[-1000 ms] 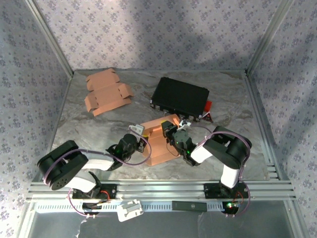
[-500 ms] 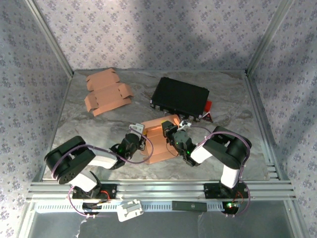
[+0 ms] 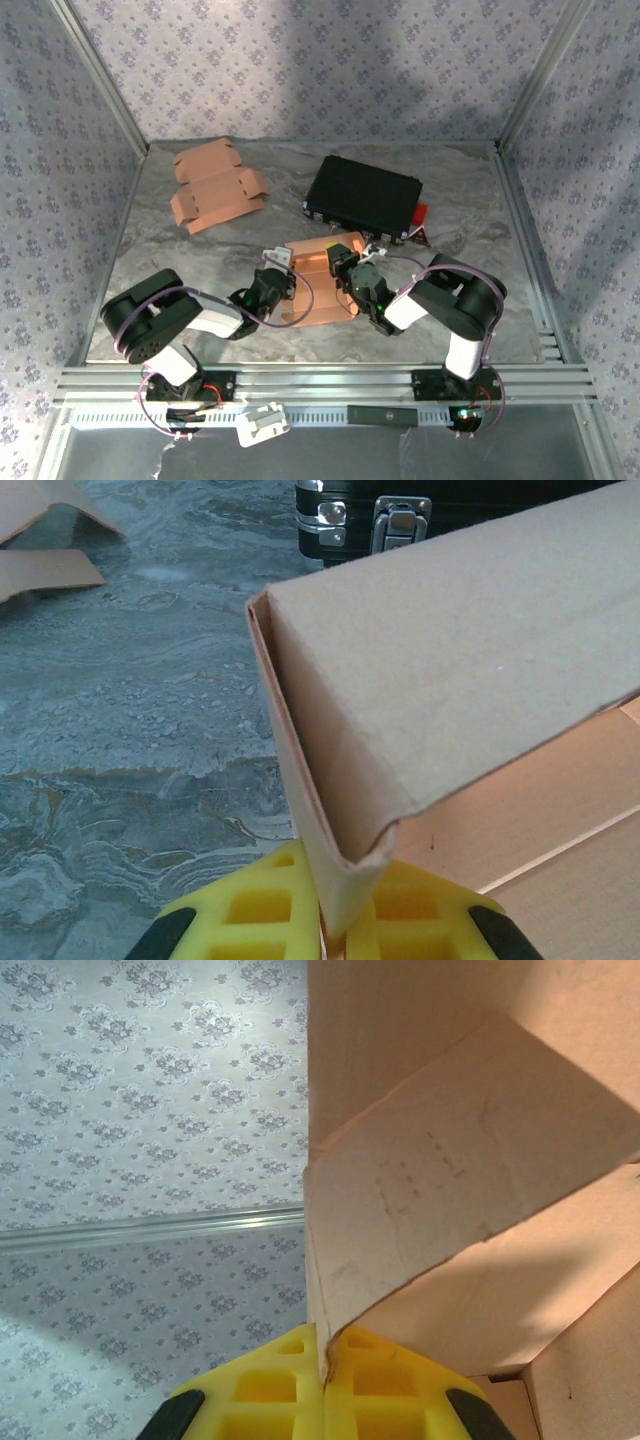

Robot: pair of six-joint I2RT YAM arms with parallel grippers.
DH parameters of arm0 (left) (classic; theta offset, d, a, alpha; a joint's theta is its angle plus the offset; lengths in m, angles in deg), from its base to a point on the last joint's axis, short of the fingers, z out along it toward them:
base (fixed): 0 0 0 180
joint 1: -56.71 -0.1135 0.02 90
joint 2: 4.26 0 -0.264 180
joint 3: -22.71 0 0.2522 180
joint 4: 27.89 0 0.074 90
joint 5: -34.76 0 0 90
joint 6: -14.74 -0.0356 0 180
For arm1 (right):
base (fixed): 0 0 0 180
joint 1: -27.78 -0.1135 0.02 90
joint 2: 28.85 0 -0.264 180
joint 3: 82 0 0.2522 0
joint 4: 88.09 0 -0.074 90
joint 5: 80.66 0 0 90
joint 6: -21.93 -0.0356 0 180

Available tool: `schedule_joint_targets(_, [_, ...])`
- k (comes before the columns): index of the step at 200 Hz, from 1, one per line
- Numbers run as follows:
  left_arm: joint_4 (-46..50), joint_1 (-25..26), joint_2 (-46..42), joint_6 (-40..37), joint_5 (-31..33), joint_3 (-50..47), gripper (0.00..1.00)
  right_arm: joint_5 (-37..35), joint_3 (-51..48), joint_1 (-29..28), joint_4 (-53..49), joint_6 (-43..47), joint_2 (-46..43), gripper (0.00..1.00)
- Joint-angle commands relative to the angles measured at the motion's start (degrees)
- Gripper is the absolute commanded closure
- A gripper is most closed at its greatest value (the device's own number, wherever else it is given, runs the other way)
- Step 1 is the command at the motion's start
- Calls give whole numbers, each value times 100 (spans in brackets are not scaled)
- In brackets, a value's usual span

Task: Fold the paper box

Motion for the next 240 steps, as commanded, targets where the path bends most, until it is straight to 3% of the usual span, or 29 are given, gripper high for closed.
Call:
schedule_joint_targets(1, [299, 154, 14, 293, 84, 397, 100, 283, 58, -135, -376, -64, 155, 100])
schedule_joint_targets(16, [828, 163, -41, 610, 311, 544, 100, 300, 68, -129, -405, 12, 76, 99])
schedule_joint_targets(45, [1863, 181, -443, 1232, 835, 688, 100, 303, 76, -111, -1212, 391, -738, 65])
schedule_joint_targets(76, [3702, 138, -1264, 1824, 1058, 1135, 100, 367, 306, 90, -3791, 812, -2472, 36])
schedule_joint_targets(93, [4867, 44, -1652, 2115, 1004, 1507, 100, 461, 715, 251, -5372, 1167, -3394, 29])
schedule_joint_targets(123, [6192, -245, -2067, 2302, 551, 2099, 100, 417, 1634, 445, -7578, 1926, -4425, 27])
schedule_joint_targets(157, [7350, -420, -2283, 2375, 171, 2882, 100, 816, 3002, 905, -9208, 2668, -4215, 32])
schedule_joint_targets(194, [7973, -471, -2258, 2334, -123, 3492, 100, 1185, 3295, 681, -9015, 2803, -3773, 35])
schedule_joint_targets(240, [8263, -465, -2349, 2248, -231, 3756, 100, 1507, 2663, 591, -8326, 2691, -3428, 42])
